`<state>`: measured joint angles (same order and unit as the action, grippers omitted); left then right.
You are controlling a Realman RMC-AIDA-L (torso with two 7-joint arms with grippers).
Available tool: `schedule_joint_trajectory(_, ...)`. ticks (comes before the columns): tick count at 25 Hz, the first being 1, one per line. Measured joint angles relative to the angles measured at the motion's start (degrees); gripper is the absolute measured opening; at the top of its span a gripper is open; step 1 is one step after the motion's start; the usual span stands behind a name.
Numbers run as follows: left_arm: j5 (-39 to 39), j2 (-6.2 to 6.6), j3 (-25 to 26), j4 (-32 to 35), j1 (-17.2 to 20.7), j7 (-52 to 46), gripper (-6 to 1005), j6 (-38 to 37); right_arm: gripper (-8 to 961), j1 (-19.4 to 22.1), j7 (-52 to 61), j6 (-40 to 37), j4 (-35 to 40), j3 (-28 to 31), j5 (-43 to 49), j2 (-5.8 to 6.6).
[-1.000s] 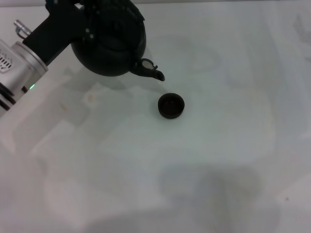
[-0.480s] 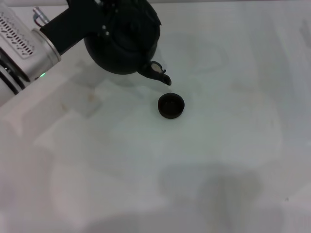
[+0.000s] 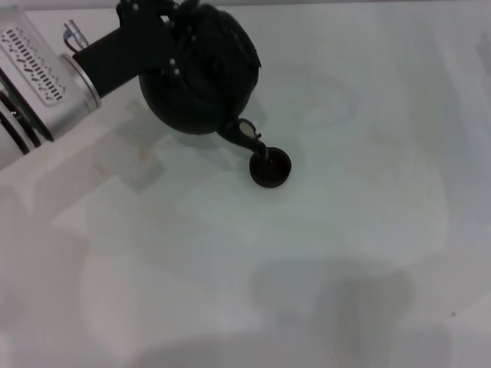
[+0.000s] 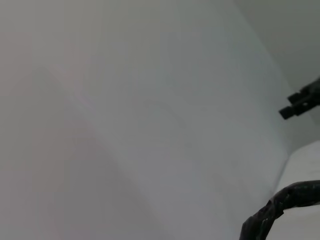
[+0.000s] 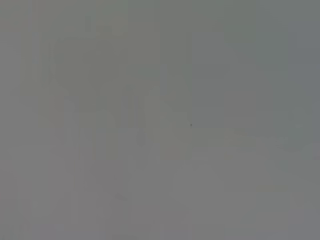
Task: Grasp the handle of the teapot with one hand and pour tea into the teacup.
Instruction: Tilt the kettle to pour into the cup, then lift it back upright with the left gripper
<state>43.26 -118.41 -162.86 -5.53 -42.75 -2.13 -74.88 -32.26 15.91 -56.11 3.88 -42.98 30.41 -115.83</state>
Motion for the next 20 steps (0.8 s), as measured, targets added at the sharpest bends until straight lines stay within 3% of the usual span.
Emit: schedule_joint_trajectory(20, -0.6, -0.23, 0.0, -1.9, -2.1, 2.1, 107, 2.4, 832, -0.4, 0.0, 0.0, 0.0, 0.0, 0.0, -0.04)
